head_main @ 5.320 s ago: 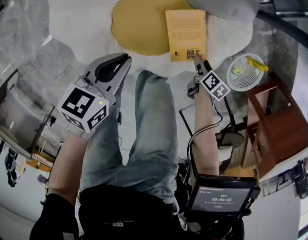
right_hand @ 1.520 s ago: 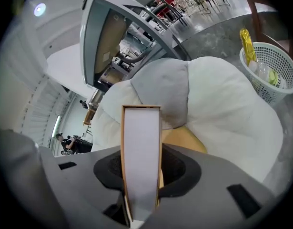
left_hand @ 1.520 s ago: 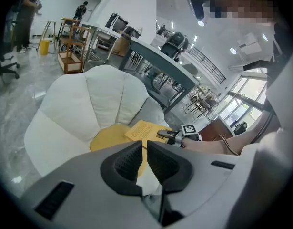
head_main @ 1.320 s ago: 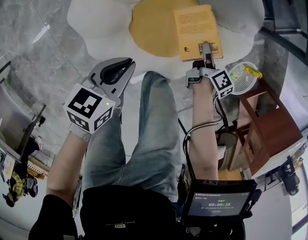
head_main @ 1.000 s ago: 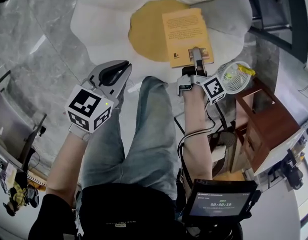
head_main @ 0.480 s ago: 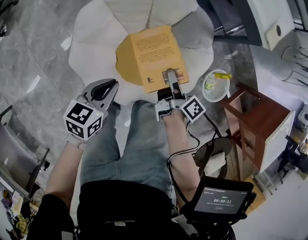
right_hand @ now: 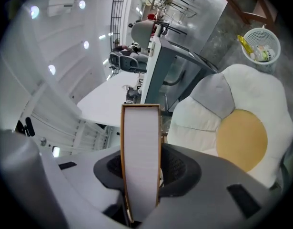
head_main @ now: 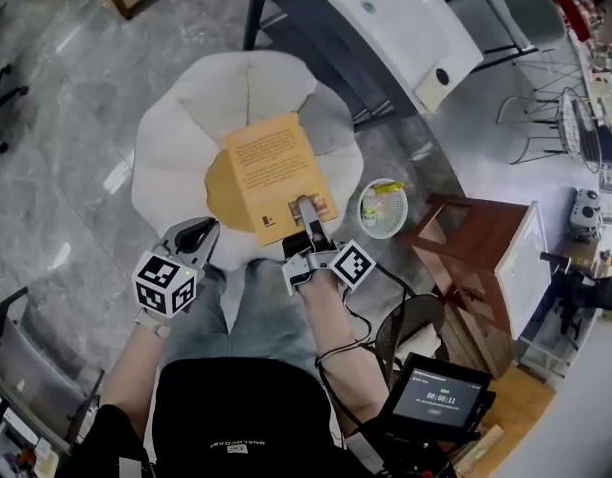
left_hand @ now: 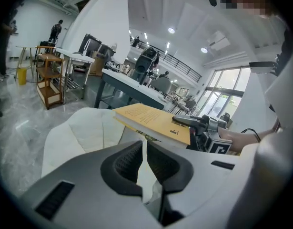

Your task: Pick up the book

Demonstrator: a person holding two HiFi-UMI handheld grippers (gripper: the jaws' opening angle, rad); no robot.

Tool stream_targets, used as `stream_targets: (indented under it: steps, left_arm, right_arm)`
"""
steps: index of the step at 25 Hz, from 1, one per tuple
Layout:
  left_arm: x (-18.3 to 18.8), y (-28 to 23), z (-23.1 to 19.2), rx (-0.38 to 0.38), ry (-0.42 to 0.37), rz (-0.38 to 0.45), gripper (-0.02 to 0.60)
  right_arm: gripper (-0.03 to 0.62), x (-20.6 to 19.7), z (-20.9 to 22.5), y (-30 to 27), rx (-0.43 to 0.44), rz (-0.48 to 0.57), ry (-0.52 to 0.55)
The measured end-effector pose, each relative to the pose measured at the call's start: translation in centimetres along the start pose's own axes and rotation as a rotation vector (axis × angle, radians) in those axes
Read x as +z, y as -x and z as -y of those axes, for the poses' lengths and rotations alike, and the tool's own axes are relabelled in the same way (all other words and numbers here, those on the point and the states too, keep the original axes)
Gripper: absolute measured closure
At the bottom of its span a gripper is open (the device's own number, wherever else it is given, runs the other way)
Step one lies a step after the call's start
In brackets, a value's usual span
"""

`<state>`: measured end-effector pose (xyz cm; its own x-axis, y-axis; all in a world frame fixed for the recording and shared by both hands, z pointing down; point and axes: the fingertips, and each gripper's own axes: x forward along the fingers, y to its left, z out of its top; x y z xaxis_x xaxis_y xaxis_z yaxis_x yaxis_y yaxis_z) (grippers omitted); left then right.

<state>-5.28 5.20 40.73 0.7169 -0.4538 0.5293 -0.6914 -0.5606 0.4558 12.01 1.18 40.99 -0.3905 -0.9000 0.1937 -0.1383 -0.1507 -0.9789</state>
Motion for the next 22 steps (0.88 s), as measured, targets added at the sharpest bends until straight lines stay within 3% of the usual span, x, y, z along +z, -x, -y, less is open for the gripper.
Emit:
stream_targets:
  steps: [7, 15, 22]
  left_arm:
    - [5.9, 2.7, 2.5, -0.022, -0.058, 0.040, 0.563]
    - [9.9, 5.4, 7.5, -0.060, -0.124, 0.025, 0.563]
    - [13.7, 5.7, 10.8, -0.096, -0.146, 0.063, 0.563]
  right_arm:
    - [0.433, 0.3, -5.9, 2.7, 0.043, 0.043, -0.024]
    - [0.432, 1.0, -13.1, 6.1, 0.109, 0.074, -0.023]
    - [0.433, 2.7, -18.3, 7.5, 0.177, 0.100, 0.006]
